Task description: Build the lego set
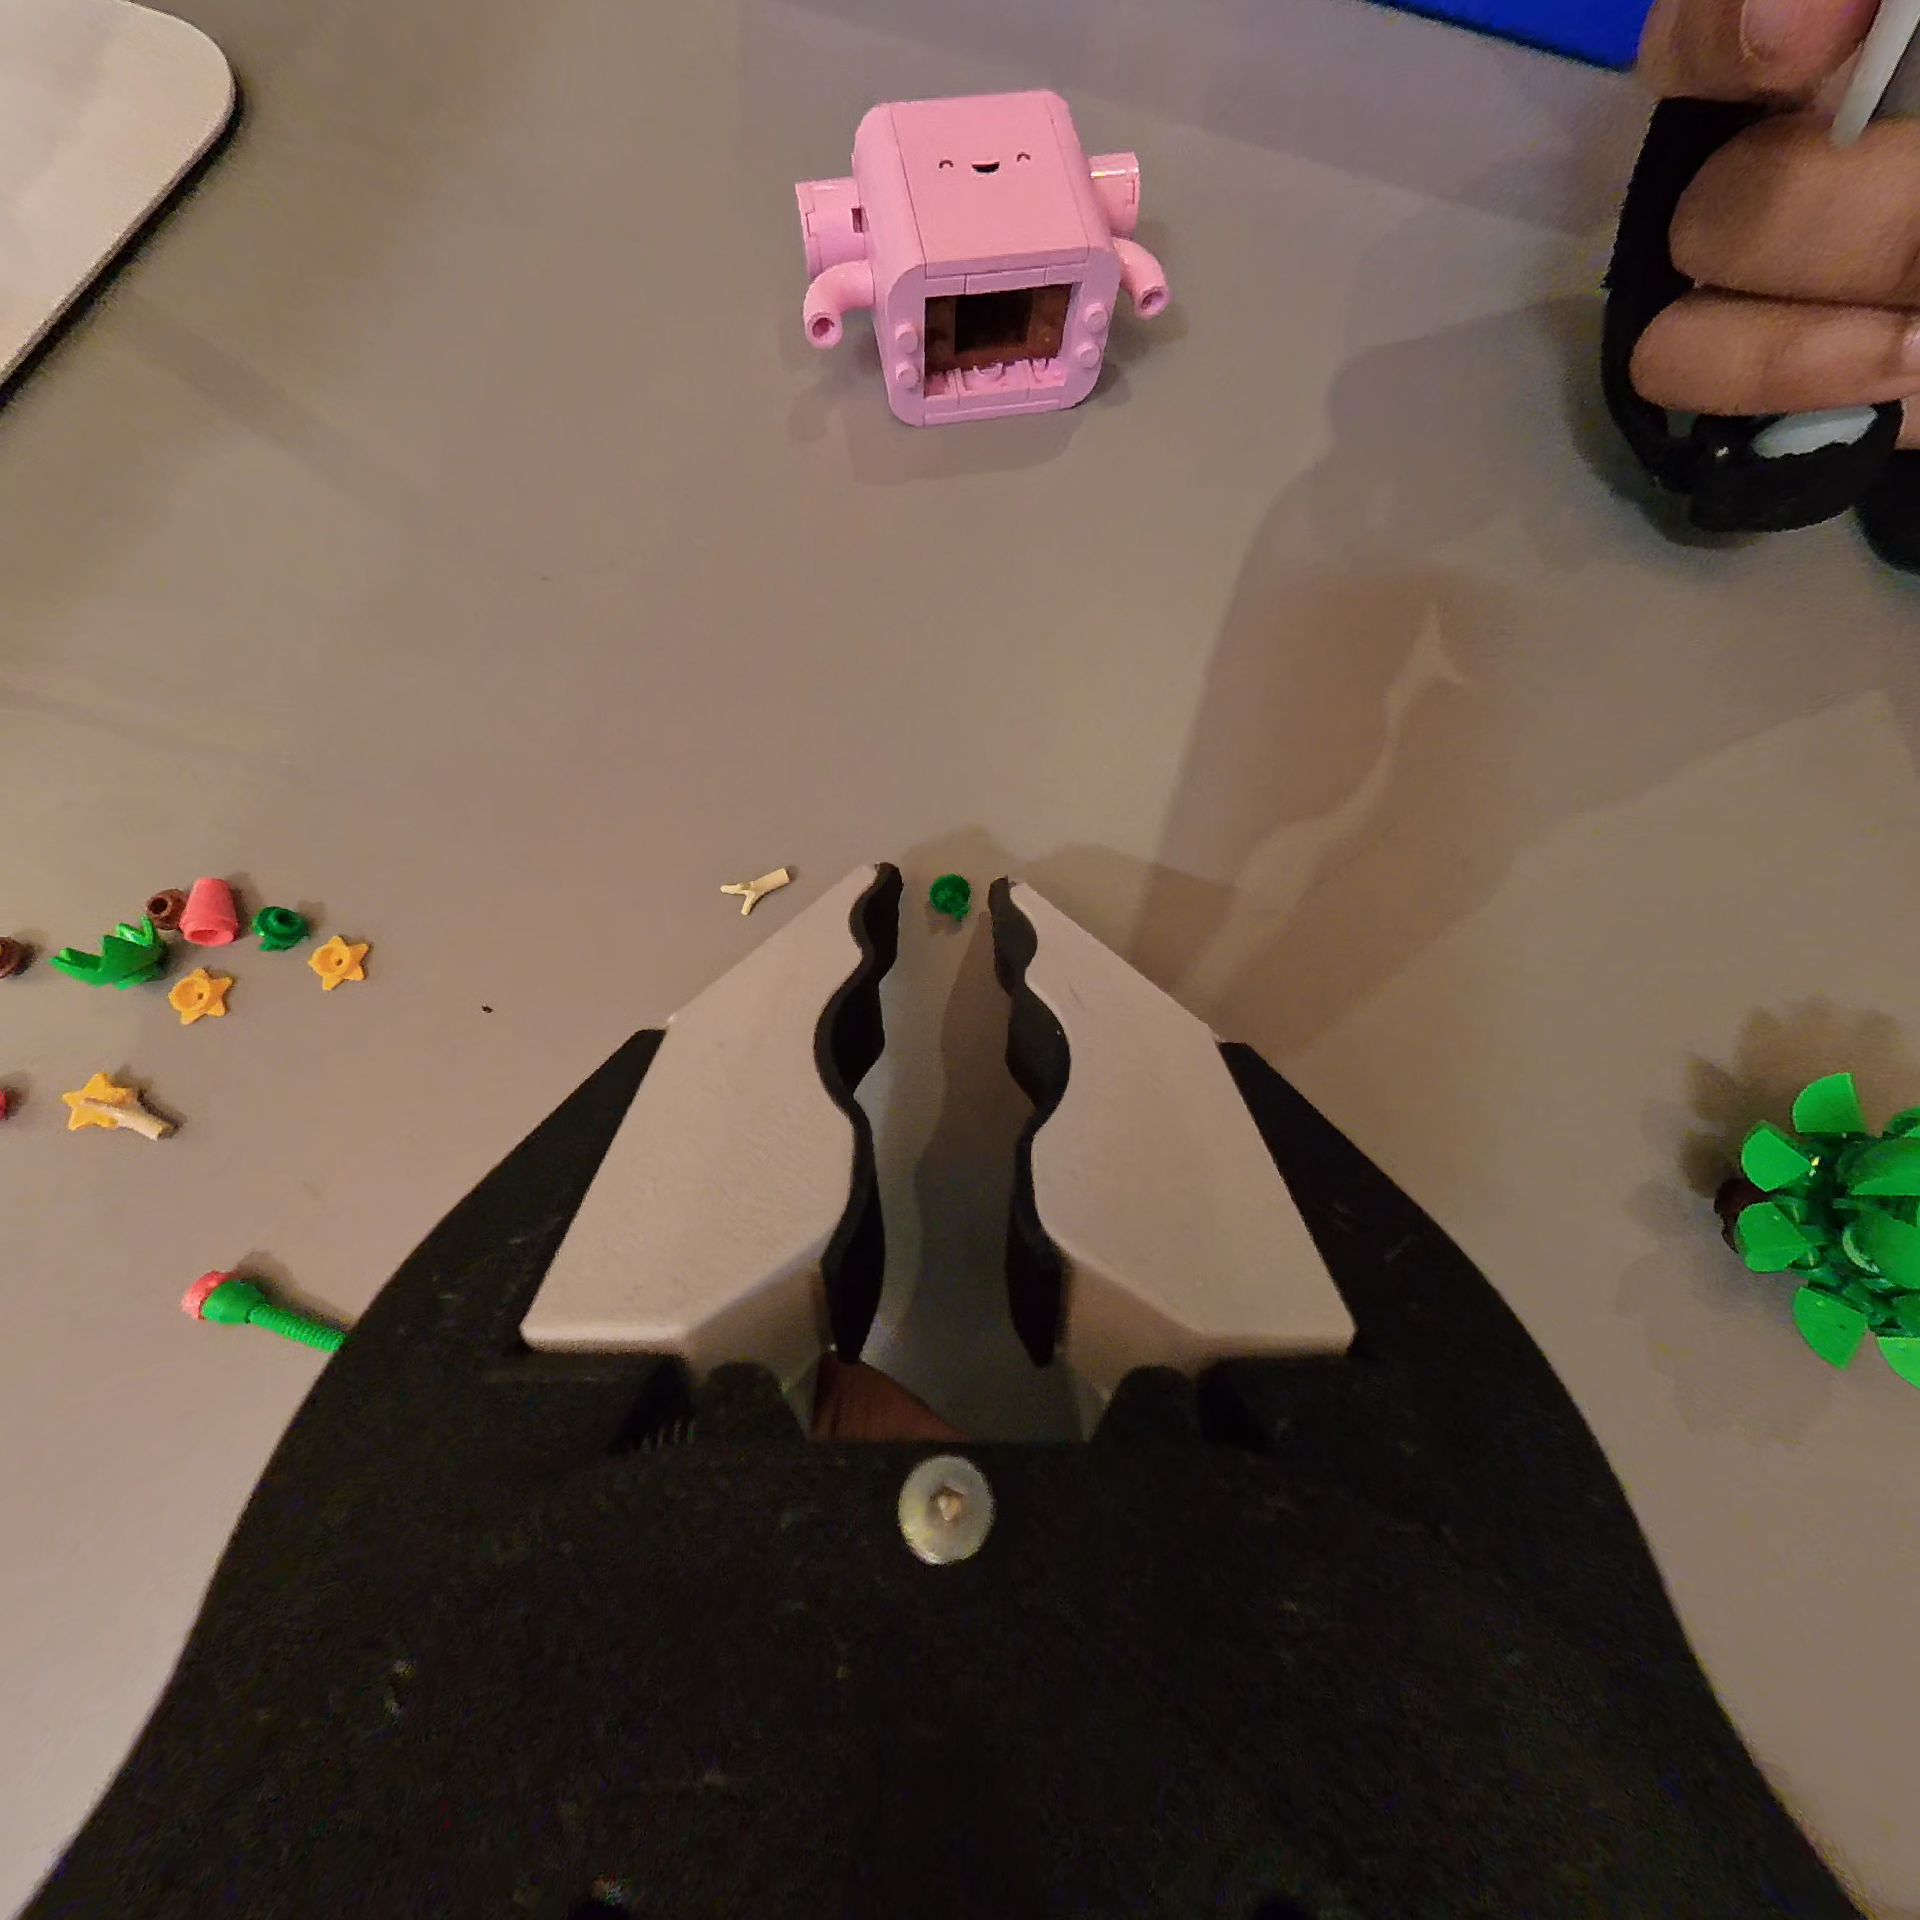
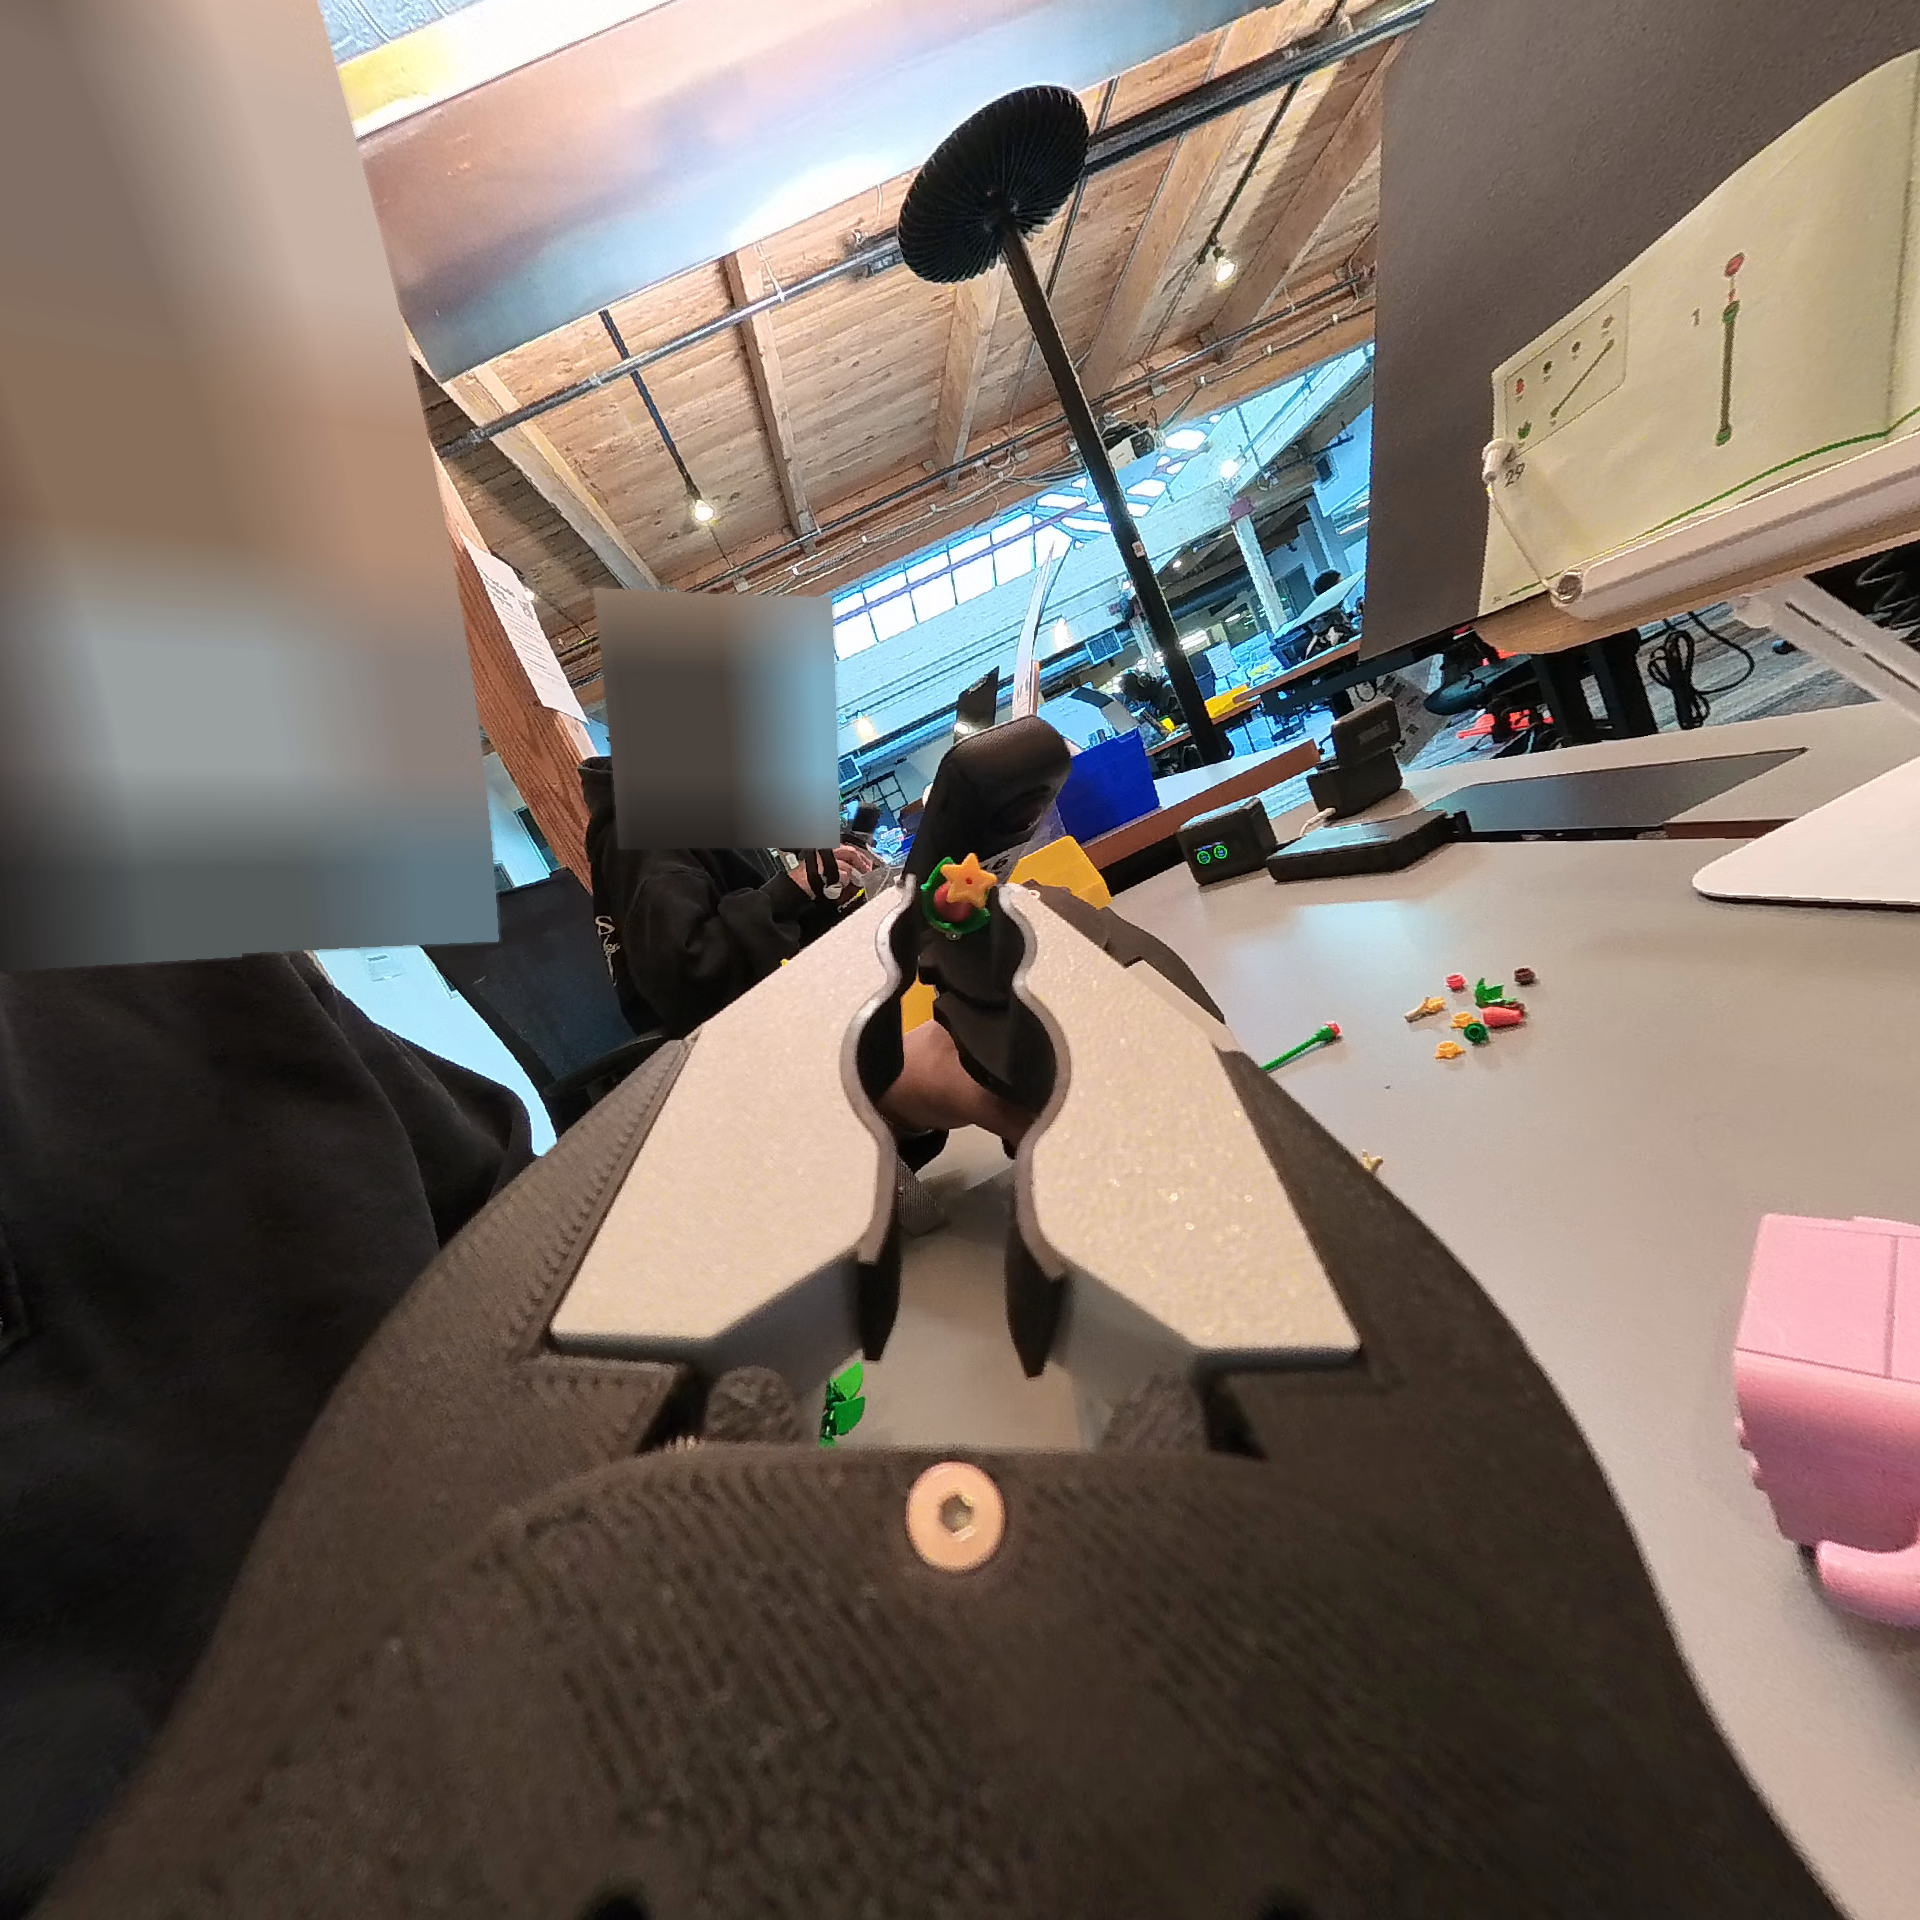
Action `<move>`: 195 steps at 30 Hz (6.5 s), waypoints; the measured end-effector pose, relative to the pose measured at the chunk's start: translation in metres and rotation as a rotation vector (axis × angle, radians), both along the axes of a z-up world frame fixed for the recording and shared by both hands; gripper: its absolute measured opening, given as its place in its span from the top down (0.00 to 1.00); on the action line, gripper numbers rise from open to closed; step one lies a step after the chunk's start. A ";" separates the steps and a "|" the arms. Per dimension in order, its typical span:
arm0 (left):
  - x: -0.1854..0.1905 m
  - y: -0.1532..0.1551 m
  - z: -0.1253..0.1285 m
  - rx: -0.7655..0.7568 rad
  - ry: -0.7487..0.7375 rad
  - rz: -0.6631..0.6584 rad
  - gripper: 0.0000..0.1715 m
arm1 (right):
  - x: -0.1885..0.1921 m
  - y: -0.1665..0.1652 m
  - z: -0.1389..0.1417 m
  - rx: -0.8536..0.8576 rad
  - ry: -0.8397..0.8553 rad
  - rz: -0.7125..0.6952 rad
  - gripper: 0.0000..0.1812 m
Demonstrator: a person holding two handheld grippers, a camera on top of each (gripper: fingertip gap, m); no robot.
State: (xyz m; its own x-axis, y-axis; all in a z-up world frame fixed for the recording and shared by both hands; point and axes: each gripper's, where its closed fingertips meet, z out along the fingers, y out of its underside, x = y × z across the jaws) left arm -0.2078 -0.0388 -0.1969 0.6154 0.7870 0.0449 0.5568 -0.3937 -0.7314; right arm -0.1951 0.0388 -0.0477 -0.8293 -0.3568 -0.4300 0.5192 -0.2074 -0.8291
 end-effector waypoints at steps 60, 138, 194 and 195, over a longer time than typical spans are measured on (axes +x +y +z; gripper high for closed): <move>0.008 0.004 0.007 0.131 -0.140 0.385 0.98 | -0.020 -0.009 -0.028 0.194 0.027 -0.153 0.94; -0.014 -0.038 0.014 0.052 0.049 0.336 0.96 | -0.025 -0.015 -0.043 0.271 -0.035 -0.126 0.94; -0.006 -0.012 0.003 -0.048 -0.016 0.231 0.97 | -0.026 -0.014 -0.044 0.269 -0.048 -0.125 0.94; -0.006 -0.012 0.003 -0.048 -0.015 0.232 0.97 | -0.026 -0.014 -0.044 0.269 -0.048 -0.125 0.94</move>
